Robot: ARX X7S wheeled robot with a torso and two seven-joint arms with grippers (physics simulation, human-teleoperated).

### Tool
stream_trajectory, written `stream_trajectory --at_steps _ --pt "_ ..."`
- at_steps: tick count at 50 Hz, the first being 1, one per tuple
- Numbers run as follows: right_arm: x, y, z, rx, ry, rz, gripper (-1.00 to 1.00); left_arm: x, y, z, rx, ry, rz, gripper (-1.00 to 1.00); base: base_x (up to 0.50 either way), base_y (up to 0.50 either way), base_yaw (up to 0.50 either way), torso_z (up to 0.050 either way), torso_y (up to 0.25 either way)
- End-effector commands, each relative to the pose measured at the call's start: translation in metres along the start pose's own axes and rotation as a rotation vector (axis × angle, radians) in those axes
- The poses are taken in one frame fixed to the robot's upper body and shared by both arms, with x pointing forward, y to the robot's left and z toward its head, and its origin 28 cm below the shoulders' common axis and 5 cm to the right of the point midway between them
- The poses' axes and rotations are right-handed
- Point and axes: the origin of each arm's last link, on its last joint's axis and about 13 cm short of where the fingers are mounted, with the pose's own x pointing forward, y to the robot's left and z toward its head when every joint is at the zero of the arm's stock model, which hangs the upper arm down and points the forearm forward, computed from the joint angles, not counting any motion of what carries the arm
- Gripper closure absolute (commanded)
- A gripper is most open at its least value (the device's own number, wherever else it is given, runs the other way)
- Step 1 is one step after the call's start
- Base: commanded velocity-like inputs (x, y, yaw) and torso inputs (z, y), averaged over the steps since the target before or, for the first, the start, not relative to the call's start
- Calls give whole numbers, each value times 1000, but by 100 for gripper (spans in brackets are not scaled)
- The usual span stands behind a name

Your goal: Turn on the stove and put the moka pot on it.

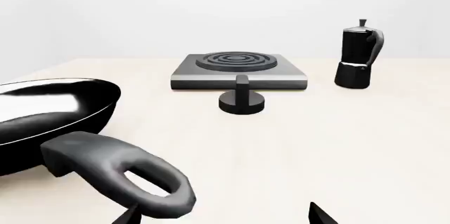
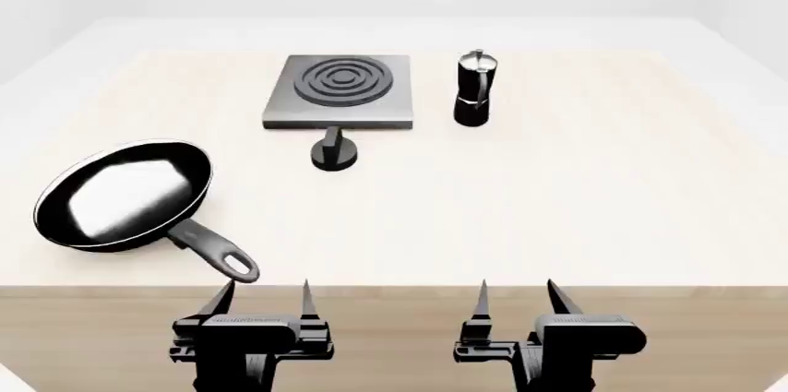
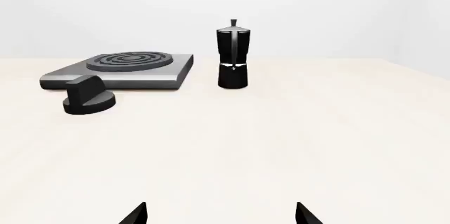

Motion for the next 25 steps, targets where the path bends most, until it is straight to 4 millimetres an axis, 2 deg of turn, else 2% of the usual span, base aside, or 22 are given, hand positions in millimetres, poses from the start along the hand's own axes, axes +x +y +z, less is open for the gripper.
stream_trajectory --at_steps 1,13,16,18,20,24,25 --pt "0 0 0 0 0 0 -100 0 0 0 0 0 -11 -100 0 0 0 0 0" --pt "4 3 10 -5 -71 -4 -100 1 -2 5 14 -2 -18 -100 0 0 0 0 0" --pt "8 1 29 -40 -136 -4 -100 -1 0 22 42 -100 -36 -100 0 0 0 0 0" --pt "13 -2 55 -36 -201 -19 -100 -1 4 41 99 -155 -19 -100 0 0 0 0 0" --pt "16 -5 67 -34 -232 -23 -100 -1 7 52 116 -181 -14 -100 0 0 0 0 0" --pt "23 -11 110 -55 -343 -37 -100 -5 17 95 190 -303 50 -100 0 0 0 0 0" --pt "23 -11 114 -57 -354 -36 -100 -7 18 100 192 -316 55 -100 0 0 0 0 0"
